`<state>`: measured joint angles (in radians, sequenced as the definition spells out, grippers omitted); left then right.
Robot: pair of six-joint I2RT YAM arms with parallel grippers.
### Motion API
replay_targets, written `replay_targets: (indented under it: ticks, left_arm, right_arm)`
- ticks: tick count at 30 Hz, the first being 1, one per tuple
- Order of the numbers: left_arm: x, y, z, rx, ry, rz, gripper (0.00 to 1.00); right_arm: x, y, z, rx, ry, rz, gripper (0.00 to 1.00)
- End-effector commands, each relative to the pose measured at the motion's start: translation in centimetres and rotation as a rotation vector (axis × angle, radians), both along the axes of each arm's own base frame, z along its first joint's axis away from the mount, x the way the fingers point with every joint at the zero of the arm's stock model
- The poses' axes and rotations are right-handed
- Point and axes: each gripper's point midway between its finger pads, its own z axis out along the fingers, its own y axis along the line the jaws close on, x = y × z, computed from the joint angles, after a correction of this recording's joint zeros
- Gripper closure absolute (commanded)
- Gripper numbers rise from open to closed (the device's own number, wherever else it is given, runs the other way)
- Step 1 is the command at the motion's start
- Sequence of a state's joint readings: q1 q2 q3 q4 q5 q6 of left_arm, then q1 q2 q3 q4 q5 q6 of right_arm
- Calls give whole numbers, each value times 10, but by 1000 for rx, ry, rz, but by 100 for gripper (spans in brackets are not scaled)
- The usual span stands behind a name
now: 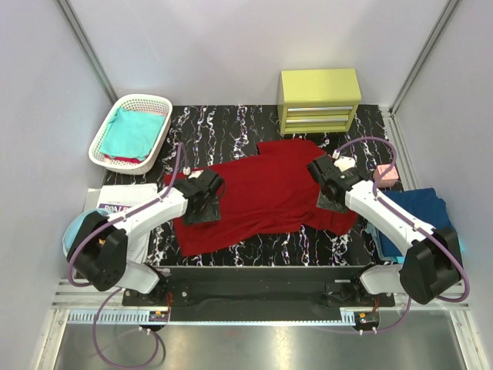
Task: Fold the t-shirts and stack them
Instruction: Fold the flattened tshirt in 1/3 of the way
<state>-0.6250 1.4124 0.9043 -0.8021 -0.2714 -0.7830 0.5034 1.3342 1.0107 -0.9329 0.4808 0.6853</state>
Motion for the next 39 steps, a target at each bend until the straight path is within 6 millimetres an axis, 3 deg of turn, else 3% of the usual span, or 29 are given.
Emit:
replay_targets:
  ticks: [1, 4, 7, 12, 21, 30, 39]
  left_arm:
    - [2, -2, 4, -16, -26, 5, 31]
    - [-3, -4, 21, -79, -74, 3, 31]
    - [-9, -4, 23, -103, -78, -3, 32]
    - [-18, -1, 2, -72, -11, 8, 32]
    - [-19, -1, -17, -52, 9, -16, 32]
    - [16, 0, 2, 25, -97, -63, 26]
    - [36, 2, -6, 55, -90, -54, 27]
  right_arm:
    - [1, -5, 8, -24, -37, -8, 51]
    - [-1, -7, 8, -30, -37, -9, 51]
    - [-2, -7, 4, -30, -25, -12, 51]
    - [3, -1, 4, -15, -19, -11, 51]
    - [0, -3, 5, -12, -24, -21, 51]
    - [-2, -4, 5, -10, -22, -30, 51]
    - [-3, -6, 6, -20, -23, -29, 51]
